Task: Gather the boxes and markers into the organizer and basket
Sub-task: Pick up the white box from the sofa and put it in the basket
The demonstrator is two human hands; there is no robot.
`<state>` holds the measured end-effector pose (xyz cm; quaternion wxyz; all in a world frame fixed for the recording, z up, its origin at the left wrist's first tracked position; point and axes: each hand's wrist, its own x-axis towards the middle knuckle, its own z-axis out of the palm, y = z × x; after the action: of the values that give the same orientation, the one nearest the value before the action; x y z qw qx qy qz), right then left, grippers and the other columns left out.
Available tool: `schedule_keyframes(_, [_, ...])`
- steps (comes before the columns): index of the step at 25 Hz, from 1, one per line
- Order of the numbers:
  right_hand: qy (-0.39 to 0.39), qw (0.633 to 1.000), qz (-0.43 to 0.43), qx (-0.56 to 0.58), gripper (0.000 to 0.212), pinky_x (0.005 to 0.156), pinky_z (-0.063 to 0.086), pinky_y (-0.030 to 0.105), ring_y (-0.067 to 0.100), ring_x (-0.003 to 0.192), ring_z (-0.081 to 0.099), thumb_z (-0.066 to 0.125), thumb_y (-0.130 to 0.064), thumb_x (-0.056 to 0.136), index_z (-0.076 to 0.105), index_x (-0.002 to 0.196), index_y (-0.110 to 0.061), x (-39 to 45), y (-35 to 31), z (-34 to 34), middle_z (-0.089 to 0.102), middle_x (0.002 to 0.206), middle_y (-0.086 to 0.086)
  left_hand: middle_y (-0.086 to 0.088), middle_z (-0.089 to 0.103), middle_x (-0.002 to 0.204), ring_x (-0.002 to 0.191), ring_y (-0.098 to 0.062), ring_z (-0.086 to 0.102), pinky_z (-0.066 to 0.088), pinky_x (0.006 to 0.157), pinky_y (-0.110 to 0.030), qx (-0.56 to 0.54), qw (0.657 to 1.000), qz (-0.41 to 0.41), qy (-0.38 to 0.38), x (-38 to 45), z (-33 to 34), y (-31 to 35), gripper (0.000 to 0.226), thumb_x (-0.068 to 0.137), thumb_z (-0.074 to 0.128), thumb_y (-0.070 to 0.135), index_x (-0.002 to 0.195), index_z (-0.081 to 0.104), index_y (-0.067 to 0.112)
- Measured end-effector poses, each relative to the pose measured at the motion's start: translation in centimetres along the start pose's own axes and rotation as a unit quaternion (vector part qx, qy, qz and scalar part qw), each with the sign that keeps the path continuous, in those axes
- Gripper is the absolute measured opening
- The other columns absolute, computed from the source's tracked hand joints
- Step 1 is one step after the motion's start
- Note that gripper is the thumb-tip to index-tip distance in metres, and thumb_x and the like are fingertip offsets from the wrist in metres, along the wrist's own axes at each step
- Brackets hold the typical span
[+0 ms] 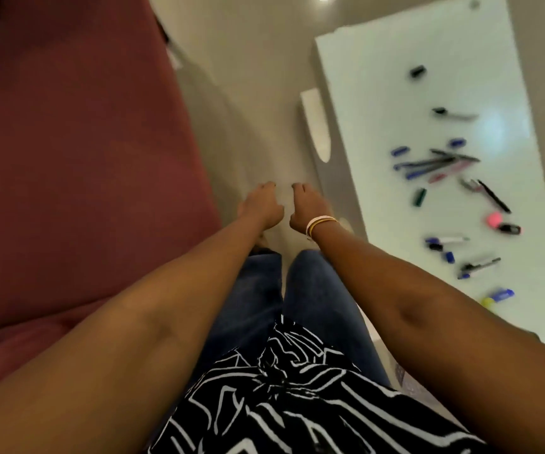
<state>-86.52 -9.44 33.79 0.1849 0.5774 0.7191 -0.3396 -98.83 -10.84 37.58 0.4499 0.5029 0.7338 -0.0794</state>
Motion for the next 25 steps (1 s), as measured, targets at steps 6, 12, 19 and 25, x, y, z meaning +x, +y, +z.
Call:
schedule_keyframes(6, [-0.045,0.971,-0.157,-0.172,0.064,0.093,0.05,0.044,0.033,0.12,0.05,0.067,-0.019,0.076,0.041,0.133,-0.007,8.0,-14.0,-2.7,0.048,0.131,0.015,-0.014,0.041,0.143,0.13,-0.035,0.044,0.041,0.104,-0.048,-0.082,0.986,-0.144,0.032,1.8,-7.3,-12.2,0.058,0.089,0.055,0.036,0.139,0.036,0.014])
schedule_keyframes(12, [-0.073,0.923,-0.273,-0.262,0.057,0.093,0.05,0.048,0.036,0.122,0.048,0.065,-0.022,0.078,0.043,0.129,-0.007,19.4,-26.3,-3.8,0.048,0.13,0.016,-0.014,0.041,0.142,0.13,-0.035,0.043,0.041,0.105,-0.048,-0.227,0.937,-0.245,0.1,6.4,-15.1,-20.9,0.058,0.09,0.056,0.034,0.14,0.036,0.013])
schedule_keyframes(19, [-0.125,0.87,-0.358,-0.315,0.046,0.089,0.049,0.045,0.034,0.118,0.05,0.059,-0.018,0.084,0.045,0.125,-0.005,29.5,-41.0,-5.1,0.049,0.126,0.015,-0.019,0.04,0.143,0.135,-0.036,0.038,0.035,0.11,-0.046,-0.321,0.869,-0.353,0.13,12.5,-23.5,-30.5,0.055,0.09,0.056,0.031,0.137,0.038,0.007])
schedule_keyframes(25, [-0.119,0.942,-0.281,-0.139,0.061,0.096,0.044,0.039,0.037,0.119,0.053,0.064,-0.016,0.076,0.041,0.13,0.001,39.5,-55.5,-5.9,0.051,0.128,0.021,-0.016,0.031,0.149,0.137,-0.037,0.032,0.033,0.111,-0.05,-0.374,0.791,-0.426,0.231,19.0,-31.4,-40.1,0.061,0.088,0.059,0.032,0.141,0.037,0.012])
